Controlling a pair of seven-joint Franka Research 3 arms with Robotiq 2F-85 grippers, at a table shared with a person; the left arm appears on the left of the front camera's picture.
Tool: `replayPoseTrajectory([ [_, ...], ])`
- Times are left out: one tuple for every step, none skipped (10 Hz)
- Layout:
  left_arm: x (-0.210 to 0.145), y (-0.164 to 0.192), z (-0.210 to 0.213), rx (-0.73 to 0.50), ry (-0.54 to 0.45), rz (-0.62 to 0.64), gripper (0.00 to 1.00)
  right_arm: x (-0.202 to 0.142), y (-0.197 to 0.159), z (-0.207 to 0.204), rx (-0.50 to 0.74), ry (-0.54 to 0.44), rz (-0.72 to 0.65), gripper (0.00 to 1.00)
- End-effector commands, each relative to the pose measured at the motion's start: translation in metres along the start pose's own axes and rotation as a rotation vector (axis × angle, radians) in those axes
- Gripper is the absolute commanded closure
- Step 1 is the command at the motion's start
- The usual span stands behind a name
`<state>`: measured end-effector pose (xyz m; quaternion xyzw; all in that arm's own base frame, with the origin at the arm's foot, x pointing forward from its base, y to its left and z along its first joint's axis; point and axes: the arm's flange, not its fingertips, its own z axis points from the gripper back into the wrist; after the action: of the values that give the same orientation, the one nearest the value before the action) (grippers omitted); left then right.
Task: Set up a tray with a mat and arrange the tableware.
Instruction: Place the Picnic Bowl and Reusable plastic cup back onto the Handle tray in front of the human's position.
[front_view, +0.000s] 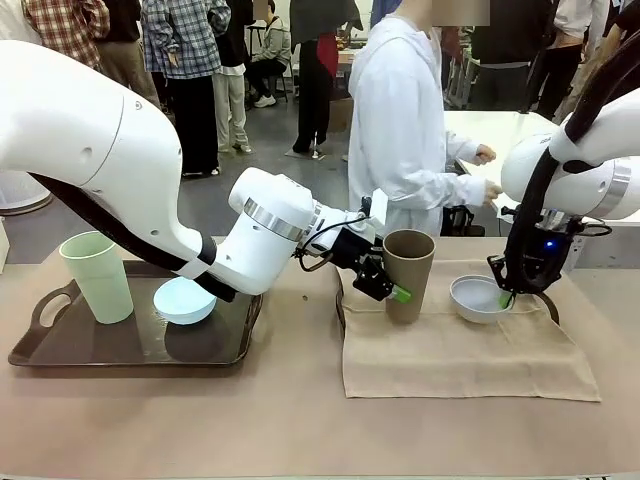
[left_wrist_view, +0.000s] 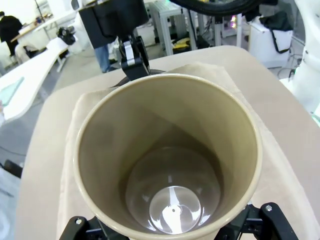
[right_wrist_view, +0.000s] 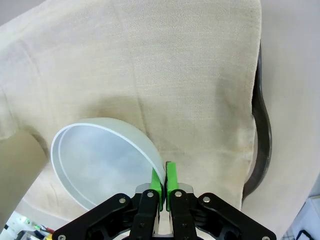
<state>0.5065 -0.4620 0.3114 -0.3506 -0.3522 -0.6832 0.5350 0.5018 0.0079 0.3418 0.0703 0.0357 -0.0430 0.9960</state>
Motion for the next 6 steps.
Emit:
replayPoseTrajectory([
  [0.003, 0.004, -0.004, 0.017, 0.038, 0.017, 0.0, 0.006, 0.0, 0.0, -0.004, -0.017, 0.017, 0.96],
  [0.004, 0.004, -0.003, 0.022, 0.046, 0.026, 0.0, 0.006, 0.0, 0.0, -0.004, -0.017, 0.016, 0.64],
  [0.004, 0.003, -0.004, 0.026, 0.047, 0.033, 0.0, 0.004, -0.001, 0.001, -0.006, -0.019, 0.018, 0.45],
  [0.004, 0.003, -0.002, 0.029, 0.052, 0.042, 0.0, 0.003, -0.001, 0.005, -0.015, -0.025, 0.015, 0.05],
  [0.005, 0.004, 0.004, 0.038, 0.061, 0.092, 0.0, 0.001, -0.001, 0.013, -0.015, -0.043, 0.005, 0.25],
  [0.003, 0.004, 0.009, 0.043, 0.067, 0.115, 0.0, -0.002, -0.003, 0.021, -0.018, -0.048, 0.01, 0.0],
])
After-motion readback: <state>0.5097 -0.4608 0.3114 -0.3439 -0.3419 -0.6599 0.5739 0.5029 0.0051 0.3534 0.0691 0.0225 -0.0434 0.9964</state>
